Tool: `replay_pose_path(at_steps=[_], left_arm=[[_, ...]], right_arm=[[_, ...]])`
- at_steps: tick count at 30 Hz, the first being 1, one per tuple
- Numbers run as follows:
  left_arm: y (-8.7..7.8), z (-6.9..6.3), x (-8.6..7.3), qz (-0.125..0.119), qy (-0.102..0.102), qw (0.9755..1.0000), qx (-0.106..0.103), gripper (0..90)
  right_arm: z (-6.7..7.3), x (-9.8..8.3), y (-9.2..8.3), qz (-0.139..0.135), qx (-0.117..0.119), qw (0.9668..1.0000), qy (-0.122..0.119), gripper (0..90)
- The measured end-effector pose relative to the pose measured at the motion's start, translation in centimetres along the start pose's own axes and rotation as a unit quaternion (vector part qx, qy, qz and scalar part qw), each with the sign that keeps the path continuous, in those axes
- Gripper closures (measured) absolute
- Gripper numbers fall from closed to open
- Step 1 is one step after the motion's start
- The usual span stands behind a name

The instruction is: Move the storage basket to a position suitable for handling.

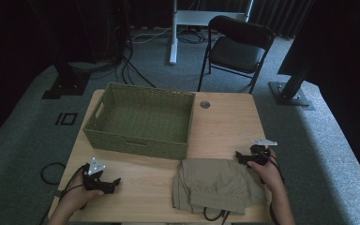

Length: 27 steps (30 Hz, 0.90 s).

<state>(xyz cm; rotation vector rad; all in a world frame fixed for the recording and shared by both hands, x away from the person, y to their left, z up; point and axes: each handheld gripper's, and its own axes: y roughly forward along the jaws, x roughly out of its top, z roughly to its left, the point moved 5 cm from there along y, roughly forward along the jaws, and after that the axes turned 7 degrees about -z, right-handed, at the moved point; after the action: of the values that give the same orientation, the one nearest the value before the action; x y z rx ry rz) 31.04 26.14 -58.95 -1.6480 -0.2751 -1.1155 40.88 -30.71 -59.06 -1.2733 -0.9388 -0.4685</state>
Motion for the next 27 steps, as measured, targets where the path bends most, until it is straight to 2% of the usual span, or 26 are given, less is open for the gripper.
replay_pose_path(at_steps=[9, 13, 15, 18, 21, 25, 27], left_arm=[[-0.2, 0.1, -0.2, 0.000, 0.006, 1.0000, -0.008, 3.0], [-0.4, 0.2, -0.2, -0.003, -0.002, 0.9999, -0.013, 3.2], [-0.4, 0.3, -0.1, -0.005, -0.003, 0.9999, -0.015, 5.1], [-0.6, 0.6, 0.2, -0.010, -0.012, 0.9998, -0.013, 8.3], [-0.8, 1.0, 0.5, -0.009, -0.002, 0.9999, -0.010, 8.3], [-1.3, 1.5, 0.9, -0.013, -0.003, 0.9999, -0.006, 8.3], [-1.6, 1.7, 1.1, -0.016, 0.000, 0.9999, -0.005, 8.3]], right_arm=[[0.2, -0.1, -0.2, -0.001, 0.000, 1.0000, 0.000, 12.2], [0.2, 0.1, -0.1, -0.006, 0.008, 0.9999, 0.012, 12.2], [0.2, 0.2, -0.2, -0.007, 0.009, 0.9999, 0.010, 12.2], [0.4, 0.8, -0.3, -0.011, 0.012, 0.9998, 0.009, 12.2], [0.7, 1.3, -0.3, -0.015, 0.014, 0.9998, 0.007, 12.2], [1.0, 2.3, -0.5, -0.022, 0.016, 0.9996, 0.003, 12.2], [1.1, 3.0, -0.7, -0.032, 0.019, 0.9993, 0.009, 12.2]])
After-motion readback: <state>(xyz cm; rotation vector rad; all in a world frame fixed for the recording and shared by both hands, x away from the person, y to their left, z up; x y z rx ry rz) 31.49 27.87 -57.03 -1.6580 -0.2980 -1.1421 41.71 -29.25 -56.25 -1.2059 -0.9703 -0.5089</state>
